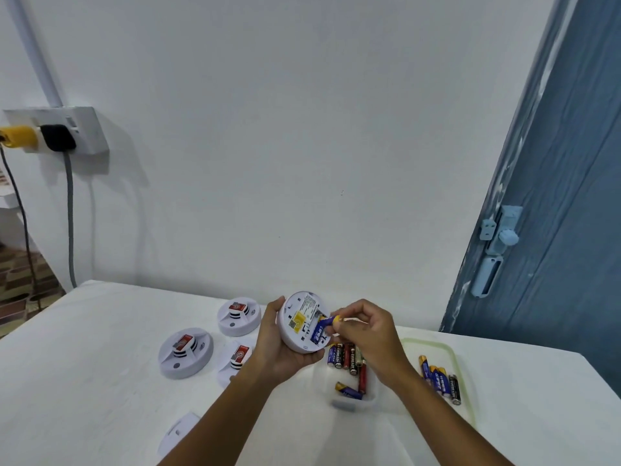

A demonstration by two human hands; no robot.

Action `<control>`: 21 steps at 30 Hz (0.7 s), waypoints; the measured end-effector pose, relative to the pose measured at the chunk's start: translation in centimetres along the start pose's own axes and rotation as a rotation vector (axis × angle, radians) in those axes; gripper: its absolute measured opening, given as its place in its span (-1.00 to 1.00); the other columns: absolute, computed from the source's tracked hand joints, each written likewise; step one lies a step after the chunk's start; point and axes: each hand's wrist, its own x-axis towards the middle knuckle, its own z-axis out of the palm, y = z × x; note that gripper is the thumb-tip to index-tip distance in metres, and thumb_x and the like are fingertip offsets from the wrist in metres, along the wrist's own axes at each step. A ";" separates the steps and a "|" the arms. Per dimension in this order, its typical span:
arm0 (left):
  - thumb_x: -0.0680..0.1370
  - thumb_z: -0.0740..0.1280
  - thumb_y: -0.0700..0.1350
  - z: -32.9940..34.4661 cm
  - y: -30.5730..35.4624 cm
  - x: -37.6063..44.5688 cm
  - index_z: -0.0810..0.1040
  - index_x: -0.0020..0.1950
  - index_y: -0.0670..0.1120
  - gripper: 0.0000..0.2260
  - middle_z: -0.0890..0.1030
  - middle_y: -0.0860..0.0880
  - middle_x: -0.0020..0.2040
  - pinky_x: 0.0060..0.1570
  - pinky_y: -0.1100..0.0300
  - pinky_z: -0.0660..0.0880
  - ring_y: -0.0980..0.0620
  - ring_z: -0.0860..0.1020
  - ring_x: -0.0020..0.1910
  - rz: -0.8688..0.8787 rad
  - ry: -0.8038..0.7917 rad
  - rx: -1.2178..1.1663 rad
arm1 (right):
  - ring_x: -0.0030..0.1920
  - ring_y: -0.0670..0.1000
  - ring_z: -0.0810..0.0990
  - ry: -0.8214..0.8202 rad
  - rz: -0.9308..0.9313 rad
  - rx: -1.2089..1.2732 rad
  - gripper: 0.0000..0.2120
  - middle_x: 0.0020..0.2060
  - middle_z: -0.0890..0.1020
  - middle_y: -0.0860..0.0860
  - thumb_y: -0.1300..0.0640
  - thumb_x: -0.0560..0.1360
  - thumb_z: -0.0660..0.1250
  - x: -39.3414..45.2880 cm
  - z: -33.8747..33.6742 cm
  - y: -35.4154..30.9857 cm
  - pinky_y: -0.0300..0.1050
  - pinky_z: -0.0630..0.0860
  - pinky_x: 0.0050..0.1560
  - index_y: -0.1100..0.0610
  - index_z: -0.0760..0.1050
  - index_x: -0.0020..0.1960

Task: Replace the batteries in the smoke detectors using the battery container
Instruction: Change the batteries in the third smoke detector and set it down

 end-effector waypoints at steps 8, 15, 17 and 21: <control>0.47 0.21 0.19 0.7 -0.1 -0.3 0.59 0.12 -0.19 -0.51 0.65 -0.25 -0.03 -0.13 -0.06 0.58 -0.21 0.53 0.00 -0.011 -0.030 0.024 | 0.01 -0.12 0.64 -0.039 -0.201 -0.283 -0.83 -0.09 0.68 -0.05 0.37 0.34 0.50 -0.8 1.6 1.6 -0.23 0.59 -0.02 0.12 0.65 -0.24; 0.43 0.25 0.17 1.1 -0.3 -0.7 0.64 0.06 -0.20 -0.52 0.65 -0.25 -0.03 -0.19 -0.03 0.60 -0.19 0.54 -0.03 -0.001 -0.023 0.006 | -0.04 -0.14 0.60 0.052 -0.188 -0.309 -0.85 -0.09 0.64 -0.06 0.26 0.30 0.57 -0.4 1.7 1.7 -0.39 0.45 -0.18 0.09 0.65 -0.22; 0.39 0.28 0.15 1.2 -0.3 -0.8 0.69 -0.04 -0.22 -0.53 0.65 -0.26 -0.05 -0.18 -0.05 0.59 -0.19 0.53 -0.04 0.011 -0.039 0.006 | -0.03 -0.13 0.55 0.110 -0.143 -0.321 -0.73 -0.05 0.59 -0.10 0.21 0.26 0.60 -0.3 1.5 1.7 -0.38 0.43 -0.19 0.04 0.60 -0.11; 0.37 0.27 0.14 1.7 -0.5 -0.9 0.73 -0.12 -0.19 -0.56 0.66 -0.25 -0.06 -0.18 -0.06 0.59 -0.19 0.51 0.02 0.035 -0.058 0.036 | 0.09 -0.13 0.47 0.157 0.001 -0.262 -0.40 0.10 0.49 -0.15 0.13 0.19 0.64 -0.2 1.2 1.8 -0.32 0.50 -0.11 -0.05 0.46 0.15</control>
